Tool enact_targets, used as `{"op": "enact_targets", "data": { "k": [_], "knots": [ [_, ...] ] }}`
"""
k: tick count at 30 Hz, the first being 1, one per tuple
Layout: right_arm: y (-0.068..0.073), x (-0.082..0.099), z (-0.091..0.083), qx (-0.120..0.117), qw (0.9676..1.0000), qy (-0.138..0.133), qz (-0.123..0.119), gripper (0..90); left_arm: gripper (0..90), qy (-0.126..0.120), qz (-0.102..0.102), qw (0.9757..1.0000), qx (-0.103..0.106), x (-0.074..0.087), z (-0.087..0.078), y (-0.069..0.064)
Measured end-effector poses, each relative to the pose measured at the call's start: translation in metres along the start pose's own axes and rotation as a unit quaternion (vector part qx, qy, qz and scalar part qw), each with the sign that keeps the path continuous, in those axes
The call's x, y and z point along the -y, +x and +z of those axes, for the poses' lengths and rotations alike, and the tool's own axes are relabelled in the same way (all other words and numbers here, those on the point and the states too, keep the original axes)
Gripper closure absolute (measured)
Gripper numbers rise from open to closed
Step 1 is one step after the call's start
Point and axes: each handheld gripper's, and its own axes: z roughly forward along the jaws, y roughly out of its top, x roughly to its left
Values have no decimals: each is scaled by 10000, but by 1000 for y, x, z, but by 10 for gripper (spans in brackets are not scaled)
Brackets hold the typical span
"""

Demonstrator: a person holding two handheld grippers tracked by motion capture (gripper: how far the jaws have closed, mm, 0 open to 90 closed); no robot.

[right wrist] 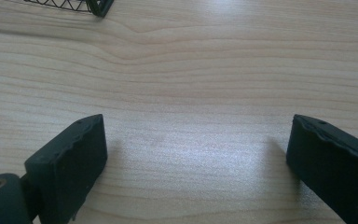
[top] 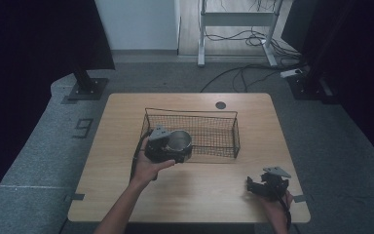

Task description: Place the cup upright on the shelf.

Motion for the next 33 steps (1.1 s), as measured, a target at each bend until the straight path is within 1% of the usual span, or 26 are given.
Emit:
{"op": "enact_targets", "data": {
  "k": [2,15,22,33],
  "knots": [
    [0,0,0,-6,10000,17,4,50,138,8,-36,10000,10,-2,0,2],
    [0,0,0,-6,10000,11,-1,51,138,9,-83,9999,-72,-11,2,10],
    [0,0,0,-3,10000,13,-7,52,139,22,-114,9998,-134,-15,4,17],
    [0,0,0,3,10000,-14,-4,53,139,65,-203,9995,-230,-18,11,29]
  ]
}}
